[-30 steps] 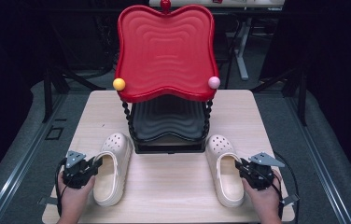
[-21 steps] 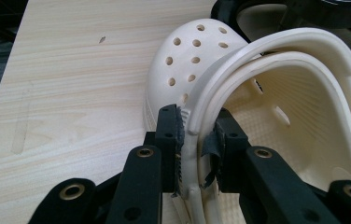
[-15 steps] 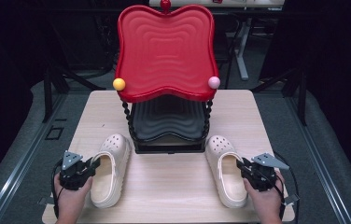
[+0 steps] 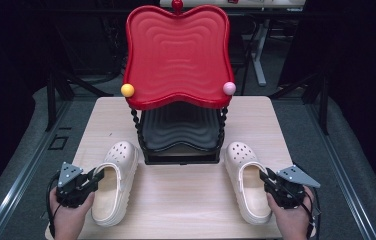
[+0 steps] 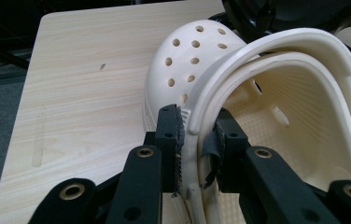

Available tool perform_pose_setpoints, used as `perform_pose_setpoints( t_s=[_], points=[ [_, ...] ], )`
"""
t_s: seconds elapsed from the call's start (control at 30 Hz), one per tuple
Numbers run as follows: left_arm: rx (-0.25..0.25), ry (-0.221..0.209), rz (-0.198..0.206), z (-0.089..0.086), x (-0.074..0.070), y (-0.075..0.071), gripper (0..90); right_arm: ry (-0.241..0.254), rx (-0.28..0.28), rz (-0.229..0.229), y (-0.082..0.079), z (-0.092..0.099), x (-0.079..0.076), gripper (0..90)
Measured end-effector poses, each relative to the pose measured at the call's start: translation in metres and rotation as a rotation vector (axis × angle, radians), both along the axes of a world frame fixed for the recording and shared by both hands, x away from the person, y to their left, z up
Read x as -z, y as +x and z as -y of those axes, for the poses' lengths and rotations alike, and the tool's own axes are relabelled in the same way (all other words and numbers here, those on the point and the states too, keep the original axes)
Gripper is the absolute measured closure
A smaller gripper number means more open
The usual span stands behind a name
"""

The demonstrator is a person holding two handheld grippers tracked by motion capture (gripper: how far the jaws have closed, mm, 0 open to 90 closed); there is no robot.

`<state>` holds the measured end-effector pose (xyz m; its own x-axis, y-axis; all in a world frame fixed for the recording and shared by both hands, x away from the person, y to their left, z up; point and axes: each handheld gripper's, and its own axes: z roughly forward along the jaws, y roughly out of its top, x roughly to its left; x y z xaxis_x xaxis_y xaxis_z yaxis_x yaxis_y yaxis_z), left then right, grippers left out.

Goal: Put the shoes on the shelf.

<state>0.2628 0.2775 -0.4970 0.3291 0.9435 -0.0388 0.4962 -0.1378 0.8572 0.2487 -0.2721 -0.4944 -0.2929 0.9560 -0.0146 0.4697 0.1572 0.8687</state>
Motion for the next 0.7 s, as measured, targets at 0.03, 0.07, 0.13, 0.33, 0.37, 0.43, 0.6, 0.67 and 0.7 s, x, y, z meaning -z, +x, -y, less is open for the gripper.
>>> perform_pose_setpoints(
  t_s=[0.03, 0.07, 0.13, 0.33, 0.37, 0.43, 0.6, 0.67, 0.7],
  points=[
    [0.005, -0.004, 0.003, 0.0, -0.002, -0.002, 75.4, -0.002, 0.001, 0.006, -0.001, 0.001, -0.003, 74.8],
    [0.01, -0.003, 0.008, 0.001, -0.005, -0.005, 75.3, -0.003, 0.004, 0.012, -0.003, 0.001, -0.006, 74.8],
    [0.019, -0.009, 0.015, 0.002, -0.01, -0.01, 75.4, 0.01, 0.001, 0.024, -0.007, 0.002, -0.013, 74.8],
    [0.044, -0.006, 0.036, 0.005, -0.023, -0.023, 75.4, 0.027, -0.012, 0.057, -0.02, 0.002, -0.033, 74.8],
    [0.05, -0.007, 0.037, 0.005, -0.025, -0.025, 75.4, 0.034, -0.016, 0.064, -0.023, 0.002, -0.035, 74.8],
    [0.058, -0.017, 0.045, 0.006, -0.029, -0.028, 75.4, 0.034, -0.024, 0.068, -0.029, 0.002, -0.04, 74.8],
    [0.08, -0.027, 0.065, 0.011, -0.037, -0.031, 75.4, 0.039, -0.045, 0.081, -0.039, -0.001, -0.045, 74.9],
    [0.091, -0.028, 0.069, 0.015, -0.04, -0.031, 75.4, 0.046, -0.06, 0.089, -0.041, -0.004, -0.045, 74.9],
    [0.095, -0.032, 0.072, 0.017, -0.04, -0.031, 75.4, 0.049, -0.066, 0.088, -0.042, -0.005, -0.046, 74.9]
  ],
)
